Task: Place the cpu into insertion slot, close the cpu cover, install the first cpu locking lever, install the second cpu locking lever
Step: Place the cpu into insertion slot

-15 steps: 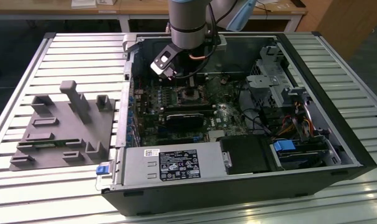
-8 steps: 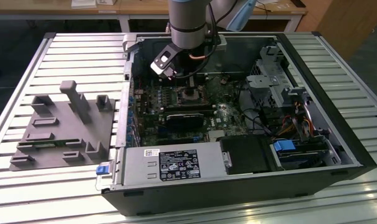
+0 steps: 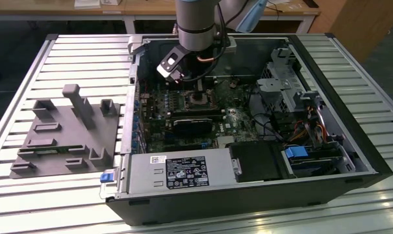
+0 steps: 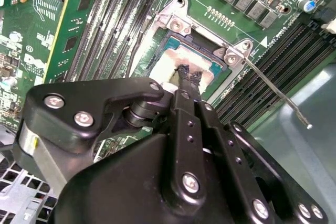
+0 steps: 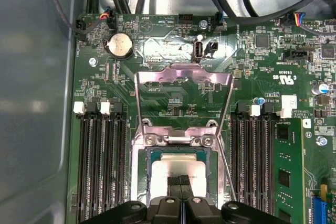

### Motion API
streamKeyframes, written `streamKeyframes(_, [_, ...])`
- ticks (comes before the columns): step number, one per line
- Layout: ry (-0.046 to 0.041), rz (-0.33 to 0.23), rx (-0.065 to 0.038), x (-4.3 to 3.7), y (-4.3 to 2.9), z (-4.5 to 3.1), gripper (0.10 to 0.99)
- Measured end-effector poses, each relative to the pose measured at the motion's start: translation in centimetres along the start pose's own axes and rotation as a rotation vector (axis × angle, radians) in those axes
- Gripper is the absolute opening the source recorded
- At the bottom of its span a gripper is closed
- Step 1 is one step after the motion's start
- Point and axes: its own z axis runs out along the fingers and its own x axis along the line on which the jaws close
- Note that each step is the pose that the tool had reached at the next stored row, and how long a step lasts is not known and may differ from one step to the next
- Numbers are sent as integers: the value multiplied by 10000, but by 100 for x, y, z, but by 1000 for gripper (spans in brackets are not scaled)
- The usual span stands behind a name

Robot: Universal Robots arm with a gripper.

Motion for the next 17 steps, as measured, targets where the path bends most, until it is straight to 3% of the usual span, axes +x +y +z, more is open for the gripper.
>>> streamKeyframes(6, [-47,539,-1,0,5,2,106])
streamKeyframes(17, [-57,632,-1,5,44,35,106])
